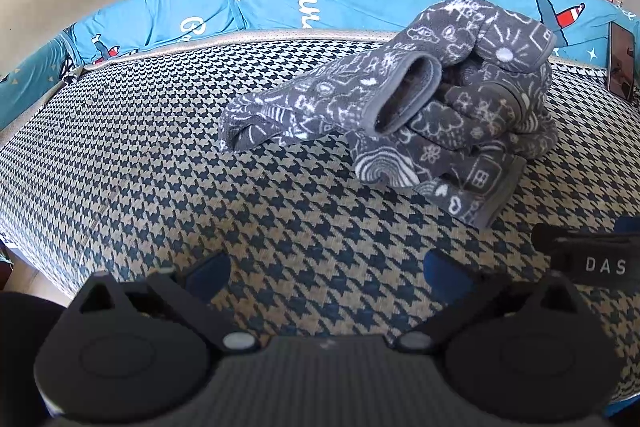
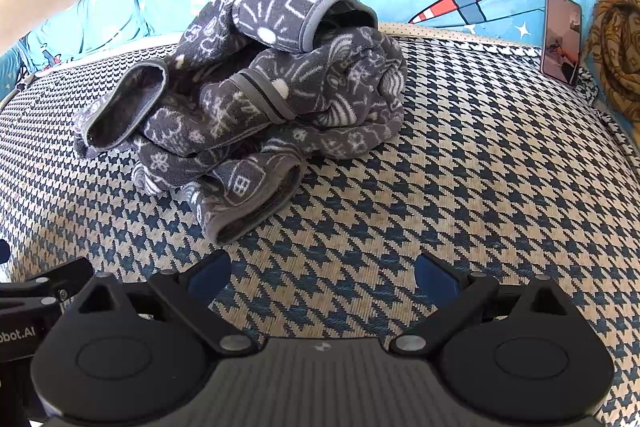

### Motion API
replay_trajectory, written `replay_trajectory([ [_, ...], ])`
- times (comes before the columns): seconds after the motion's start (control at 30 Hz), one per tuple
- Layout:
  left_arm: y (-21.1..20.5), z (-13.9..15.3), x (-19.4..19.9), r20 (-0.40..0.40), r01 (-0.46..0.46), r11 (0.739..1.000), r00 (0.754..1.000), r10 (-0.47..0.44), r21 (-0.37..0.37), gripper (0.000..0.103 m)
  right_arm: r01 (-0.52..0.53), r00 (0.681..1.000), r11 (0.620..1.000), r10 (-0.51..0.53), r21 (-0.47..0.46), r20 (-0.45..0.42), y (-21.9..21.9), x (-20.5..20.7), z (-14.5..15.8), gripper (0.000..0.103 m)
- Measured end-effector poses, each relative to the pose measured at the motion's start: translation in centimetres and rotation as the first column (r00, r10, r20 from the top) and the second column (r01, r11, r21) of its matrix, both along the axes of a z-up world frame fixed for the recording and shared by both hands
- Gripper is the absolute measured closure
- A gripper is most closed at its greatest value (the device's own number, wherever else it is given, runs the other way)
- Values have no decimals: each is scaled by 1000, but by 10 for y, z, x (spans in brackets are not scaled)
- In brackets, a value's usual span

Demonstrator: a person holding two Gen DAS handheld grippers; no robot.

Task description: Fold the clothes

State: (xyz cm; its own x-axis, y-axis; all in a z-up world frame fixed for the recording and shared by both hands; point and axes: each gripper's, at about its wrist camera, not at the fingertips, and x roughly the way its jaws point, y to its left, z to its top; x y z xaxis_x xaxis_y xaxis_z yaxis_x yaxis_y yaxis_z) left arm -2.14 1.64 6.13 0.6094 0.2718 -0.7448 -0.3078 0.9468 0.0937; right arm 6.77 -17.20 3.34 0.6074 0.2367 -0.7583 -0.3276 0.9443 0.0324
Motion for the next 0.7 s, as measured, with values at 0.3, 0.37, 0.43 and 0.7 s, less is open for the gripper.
replay_trajectory([
  [0.3, 16, 7, 15, 37, 11, 1000, 999, -11, -6, 0, 11, 1000, 995, -11, 98, 3, -5, 9, 9, 4],
  [0.37, 19, 9, 19, 45, 13, 1000, 999, -13, -9, 0, 15, 1000, 992, -19, 123, 24, -7, 12, 15, 4],
  [0.43, 23, 10, 23, 54, 16, 1000, 998, -15, -12, 0, 8, 999, 988, -15, 154, 48, -7, 16, 21, 4],
  [0.7, 26, 17, 59, 108, 55, 998, 993, -55, 10, 0, 4, 993, 976, -30, 217, 117, -2, 47, 44, 4],
])
